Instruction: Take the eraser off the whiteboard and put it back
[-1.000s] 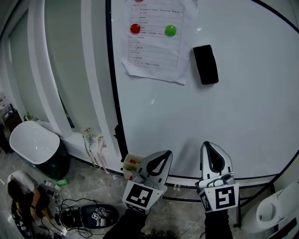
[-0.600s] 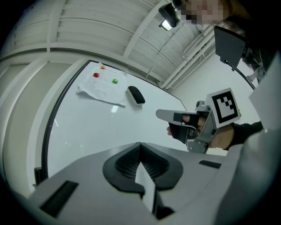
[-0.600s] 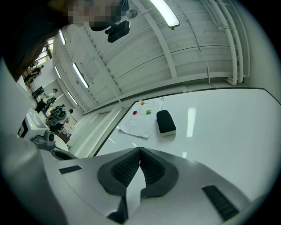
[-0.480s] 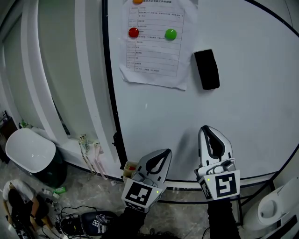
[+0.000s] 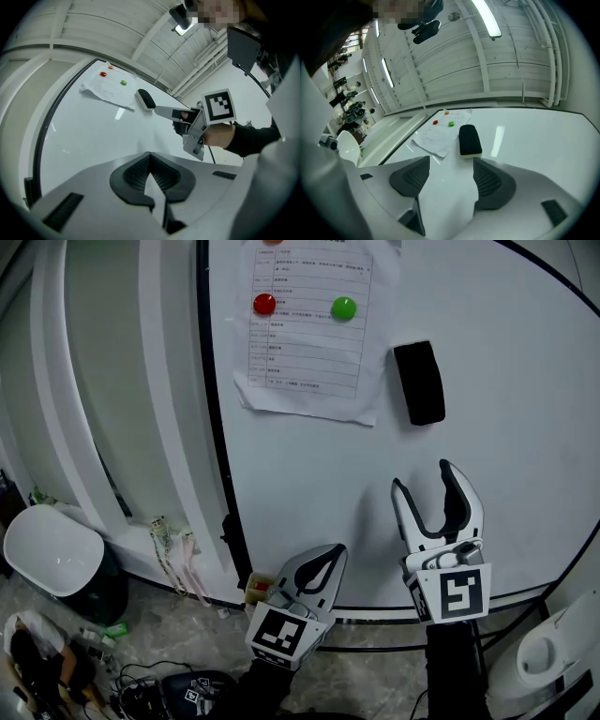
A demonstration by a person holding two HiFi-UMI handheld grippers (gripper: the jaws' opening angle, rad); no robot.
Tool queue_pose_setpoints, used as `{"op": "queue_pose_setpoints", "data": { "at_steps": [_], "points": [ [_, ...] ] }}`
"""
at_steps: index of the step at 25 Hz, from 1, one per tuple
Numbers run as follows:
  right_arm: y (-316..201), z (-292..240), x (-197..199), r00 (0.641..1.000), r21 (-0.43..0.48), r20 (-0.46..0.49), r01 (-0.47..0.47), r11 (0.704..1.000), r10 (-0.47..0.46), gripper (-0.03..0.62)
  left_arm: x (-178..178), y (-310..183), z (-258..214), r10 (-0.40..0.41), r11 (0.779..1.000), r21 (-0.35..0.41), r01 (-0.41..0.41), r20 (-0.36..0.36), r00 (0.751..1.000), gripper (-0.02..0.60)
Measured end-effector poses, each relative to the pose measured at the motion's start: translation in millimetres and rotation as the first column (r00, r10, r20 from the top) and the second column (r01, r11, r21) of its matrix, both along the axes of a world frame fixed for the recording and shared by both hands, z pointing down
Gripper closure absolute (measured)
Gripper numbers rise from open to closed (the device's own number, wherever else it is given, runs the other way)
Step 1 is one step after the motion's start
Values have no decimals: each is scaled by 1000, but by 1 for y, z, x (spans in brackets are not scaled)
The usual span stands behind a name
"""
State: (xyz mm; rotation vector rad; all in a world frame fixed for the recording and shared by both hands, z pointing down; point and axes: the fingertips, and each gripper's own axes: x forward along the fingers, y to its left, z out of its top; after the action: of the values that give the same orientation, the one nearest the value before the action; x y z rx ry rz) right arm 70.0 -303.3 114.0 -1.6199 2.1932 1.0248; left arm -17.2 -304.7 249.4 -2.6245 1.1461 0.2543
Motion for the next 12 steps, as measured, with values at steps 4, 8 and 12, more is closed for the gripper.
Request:
{"op": "queue_pose_setpoints", "data": {
  "at_steps": [4, 8, 12],
  "points": [
    [-14, -17, 2, 999, 7, -1, -34, 999, 34, 285, -1, -2, -5, 8, 1000, 11, -8, -10, 1000, 575],
    [-28, -38, 3, 995, 44, -41, -88, 995, 90, 281, -6, -5, -7, 9, 1000, 9, -9, -19, 1000, 575],
    [-41, -55, 7, 990, 60, -49, -128, 990, 131, 281, -9, -9, -3, 12, 1000, -3, -12, -16, 1000, 575]
  ]
}}
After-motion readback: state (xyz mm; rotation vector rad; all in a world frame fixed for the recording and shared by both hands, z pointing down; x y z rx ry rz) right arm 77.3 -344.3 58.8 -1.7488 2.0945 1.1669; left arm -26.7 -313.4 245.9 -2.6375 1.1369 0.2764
